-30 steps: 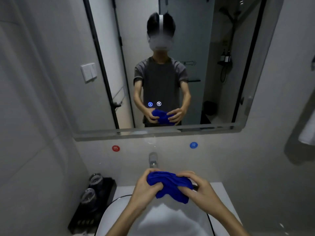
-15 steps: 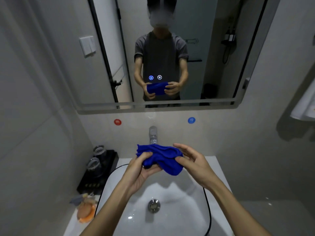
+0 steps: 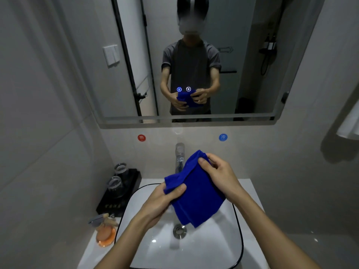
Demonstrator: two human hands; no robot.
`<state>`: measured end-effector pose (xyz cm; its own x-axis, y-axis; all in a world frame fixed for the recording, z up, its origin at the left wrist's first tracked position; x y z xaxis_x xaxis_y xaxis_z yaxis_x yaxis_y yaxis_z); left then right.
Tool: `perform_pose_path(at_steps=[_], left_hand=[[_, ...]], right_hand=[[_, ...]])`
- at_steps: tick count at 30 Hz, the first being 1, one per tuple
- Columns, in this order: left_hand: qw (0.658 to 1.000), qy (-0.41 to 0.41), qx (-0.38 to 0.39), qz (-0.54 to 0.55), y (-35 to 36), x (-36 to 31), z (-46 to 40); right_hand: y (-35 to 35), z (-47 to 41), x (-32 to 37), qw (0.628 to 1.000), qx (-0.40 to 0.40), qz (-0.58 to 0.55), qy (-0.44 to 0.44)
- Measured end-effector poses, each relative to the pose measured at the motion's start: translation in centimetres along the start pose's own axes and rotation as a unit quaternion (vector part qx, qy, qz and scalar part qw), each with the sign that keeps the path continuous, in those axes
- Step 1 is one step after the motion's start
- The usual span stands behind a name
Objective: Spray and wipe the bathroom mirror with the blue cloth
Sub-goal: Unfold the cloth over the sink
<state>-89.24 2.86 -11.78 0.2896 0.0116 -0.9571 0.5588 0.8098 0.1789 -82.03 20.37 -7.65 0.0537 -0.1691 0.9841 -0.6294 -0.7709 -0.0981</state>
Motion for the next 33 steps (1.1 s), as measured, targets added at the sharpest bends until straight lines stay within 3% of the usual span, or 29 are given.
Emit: perform_pose_path(at_steps=[9, 14, 18, 22, 27, 30, 33], left_hand=[[0.98, 0.078, 0.06, -0.174, 0.4, -4.1, 0.6], [0.963, 0.108, 0.033, -0.244, 1.3, -5.5, 1.1], [0.955, 0.119, 0.041, -0.271, 1.7, -6.1, 1.4], [0.94, 0.147, 0.025, -0.307, 2.0, -6.4, 1.1], [0.974, 0.132, -0.03, -0.181, 1.2, -6.7, 1.2], [0.99, 0.099, -0.083, -0.063, -0.2, -6.0, 1.0], [0.981, 0.121, -0.139, -0.052, -2.2, -5.1, 1.2]], right_hand=[[0.3, 0.1, 4.3, 0.97, 0.191, 0.128, -0.079], [-0.5, -0.2, 3.8, 0.985, 0.148, 0.073, -0.049], [-0.7, 0.1, 0.8, 0.993, 0.091, -0.051, 0.057], [0.4, 1.2, -2.9, 0.964, 0.035, -0.195, 0.177], [3.1, 3.6, -6.1, 0.852, 0.037, -0.425, 0.304], [5.0, 4.5, -6.3, 0.841, 0.032, -0.442, 0.312], [6.5, 4.3, -6.2, 0.873, -0.004, -0.386, 0.3]])
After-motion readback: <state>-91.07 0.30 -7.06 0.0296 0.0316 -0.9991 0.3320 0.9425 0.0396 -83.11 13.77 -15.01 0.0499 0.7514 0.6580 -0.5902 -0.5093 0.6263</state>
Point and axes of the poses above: each hand's wrist, its own z-axis away from the middle knuckle, its own y-axis out of the palm, x = y × z, the point moved 3 cm from there along -z, towards the middle knuckle, and after that the axes turned 13 degrees about -x, right-handed, at the moved point
